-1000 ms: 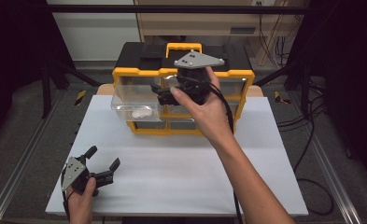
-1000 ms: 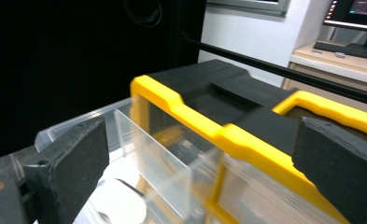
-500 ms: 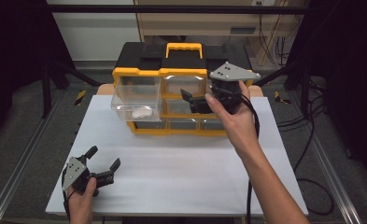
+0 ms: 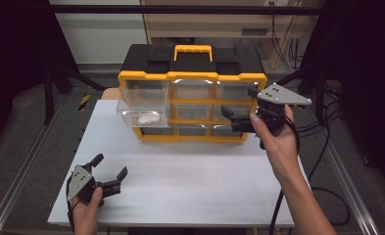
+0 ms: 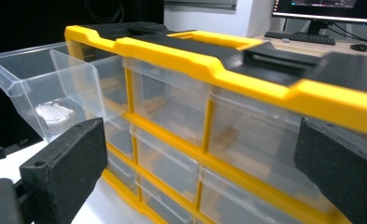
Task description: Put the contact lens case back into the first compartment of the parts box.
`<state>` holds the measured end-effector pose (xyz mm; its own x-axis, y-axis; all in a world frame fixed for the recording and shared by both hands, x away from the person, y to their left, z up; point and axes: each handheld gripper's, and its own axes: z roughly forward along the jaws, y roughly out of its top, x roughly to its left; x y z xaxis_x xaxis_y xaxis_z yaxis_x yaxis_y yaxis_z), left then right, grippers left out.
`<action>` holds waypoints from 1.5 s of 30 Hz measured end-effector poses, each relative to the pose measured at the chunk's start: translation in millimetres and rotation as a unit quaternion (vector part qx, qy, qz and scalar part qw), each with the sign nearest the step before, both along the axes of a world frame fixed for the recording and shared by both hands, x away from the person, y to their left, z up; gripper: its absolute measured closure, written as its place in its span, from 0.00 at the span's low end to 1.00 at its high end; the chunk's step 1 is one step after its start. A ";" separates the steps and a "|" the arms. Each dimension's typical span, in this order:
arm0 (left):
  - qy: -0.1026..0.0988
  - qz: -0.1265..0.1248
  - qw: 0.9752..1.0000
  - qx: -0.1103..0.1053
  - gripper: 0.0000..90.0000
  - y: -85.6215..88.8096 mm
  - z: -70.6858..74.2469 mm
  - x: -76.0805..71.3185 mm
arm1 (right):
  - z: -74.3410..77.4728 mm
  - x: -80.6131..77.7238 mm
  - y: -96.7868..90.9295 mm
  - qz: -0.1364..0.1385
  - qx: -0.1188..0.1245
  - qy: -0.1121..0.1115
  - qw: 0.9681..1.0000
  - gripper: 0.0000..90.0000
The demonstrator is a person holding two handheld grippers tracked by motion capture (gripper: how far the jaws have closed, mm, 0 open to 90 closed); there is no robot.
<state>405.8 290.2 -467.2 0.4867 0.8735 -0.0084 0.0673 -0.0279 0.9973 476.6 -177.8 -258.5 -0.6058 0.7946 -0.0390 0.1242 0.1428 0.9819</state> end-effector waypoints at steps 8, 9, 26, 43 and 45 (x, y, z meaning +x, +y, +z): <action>0.001 0.001 1.000 0.000 0.01 0.8 0.1 -0.8 | -15.6 -4.7 -26.5 -0.009 0.020 0.008 1.000 0.03; 0.000 0.002 1.000 0.000 0.01 1.2 0.1 -0.8 | -20.0 -6.0 -33.4 -0.012 0.024 0.011 1.000 0.02; 0.000 0.007 1.000 0.000 0.01 4.0 -0.5 -3.3 | -57.3 -24.5 -80.5 -0.045 0.029 0.018 0.998 0.02; -0.001 0.012 1.000 -0.003 0.01 6.8 -0.8 -4.8 | -94.0 -43.3 -105.3 -0.058 0.042 0.004 0.997 0.02; 0.000 0.012 1.000 -0.003 0.01 7.0 -0.9 -4.9 | -98.8 -44.6 -106.8 -0.061 0.042 0.002 0.997 0.02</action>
<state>400.9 297.2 -468.1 0.4661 0.8846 -0.0132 0.0671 -0.0205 0.9975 432.0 -284.5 -357.3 -0.5050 0.8625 0.0333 0.1401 0.0439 0.9892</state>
